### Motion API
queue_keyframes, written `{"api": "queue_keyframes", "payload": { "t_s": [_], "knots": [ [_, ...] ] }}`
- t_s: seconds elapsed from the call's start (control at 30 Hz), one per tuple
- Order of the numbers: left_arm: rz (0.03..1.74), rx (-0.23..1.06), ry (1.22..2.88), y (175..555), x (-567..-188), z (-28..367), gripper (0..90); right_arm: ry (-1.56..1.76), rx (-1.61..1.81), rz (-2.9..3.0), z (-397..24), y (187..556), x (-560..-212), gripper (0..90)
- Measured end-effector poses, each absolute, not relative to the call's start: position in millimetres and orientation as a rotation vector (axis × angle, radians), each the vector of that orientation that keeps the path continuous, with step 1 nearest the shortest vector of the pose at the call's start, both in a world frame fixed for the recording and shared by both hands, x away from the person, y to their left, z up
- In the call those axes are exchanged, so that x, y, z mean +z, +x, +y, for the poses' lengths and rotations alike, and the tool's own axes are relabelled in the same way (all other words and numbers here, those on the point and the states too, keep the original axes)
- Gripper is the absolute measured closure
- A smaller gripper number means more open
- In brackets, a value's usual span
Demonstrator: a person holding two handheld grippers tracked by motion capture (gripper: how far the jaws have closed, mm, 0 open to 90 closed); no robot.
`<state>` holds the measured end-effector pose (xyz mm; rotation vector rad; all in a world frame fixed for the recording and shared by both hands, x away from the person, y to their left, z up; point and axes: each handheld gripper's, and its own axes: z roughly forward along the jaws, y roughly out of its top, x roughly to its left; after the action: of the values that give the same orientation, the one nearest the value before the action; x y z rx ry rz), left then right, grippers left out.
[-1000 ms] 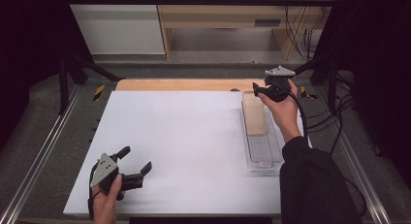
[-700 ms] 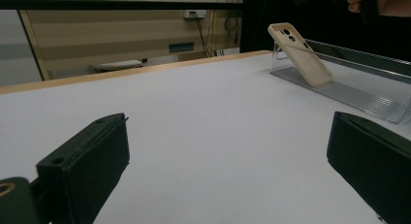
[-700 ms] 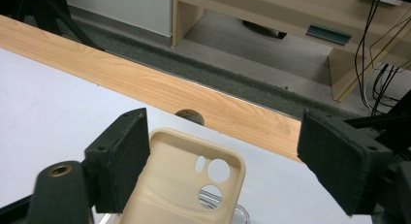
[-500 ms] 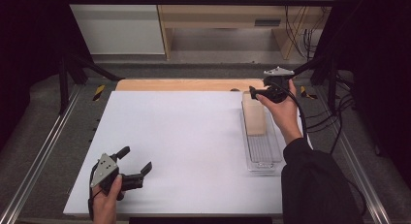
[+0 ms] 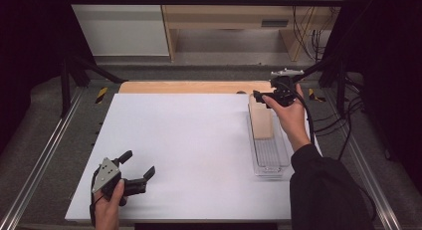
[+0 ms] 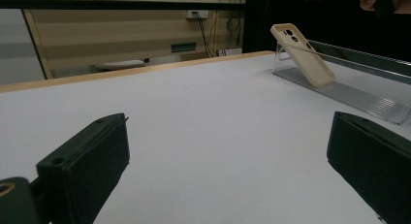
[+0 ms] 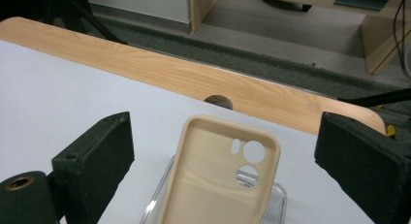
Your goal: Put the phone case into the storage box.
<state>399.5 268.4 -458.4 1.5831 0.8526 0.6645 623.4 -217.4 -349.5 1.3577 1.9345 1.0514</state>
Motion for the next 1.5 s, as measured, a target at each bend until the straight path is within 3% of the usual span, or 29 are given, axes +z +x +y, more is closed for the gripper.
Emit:
{"api": "queue_keyframes", "payload": {
  "t_s": [1.5],
  "knots": [
    [0.868, 0.701, 1.603, 401, -461, 266, 2.0, 1.202, 1.265, 1.863, -208, 581, -327, 5.3]
  ]
}}
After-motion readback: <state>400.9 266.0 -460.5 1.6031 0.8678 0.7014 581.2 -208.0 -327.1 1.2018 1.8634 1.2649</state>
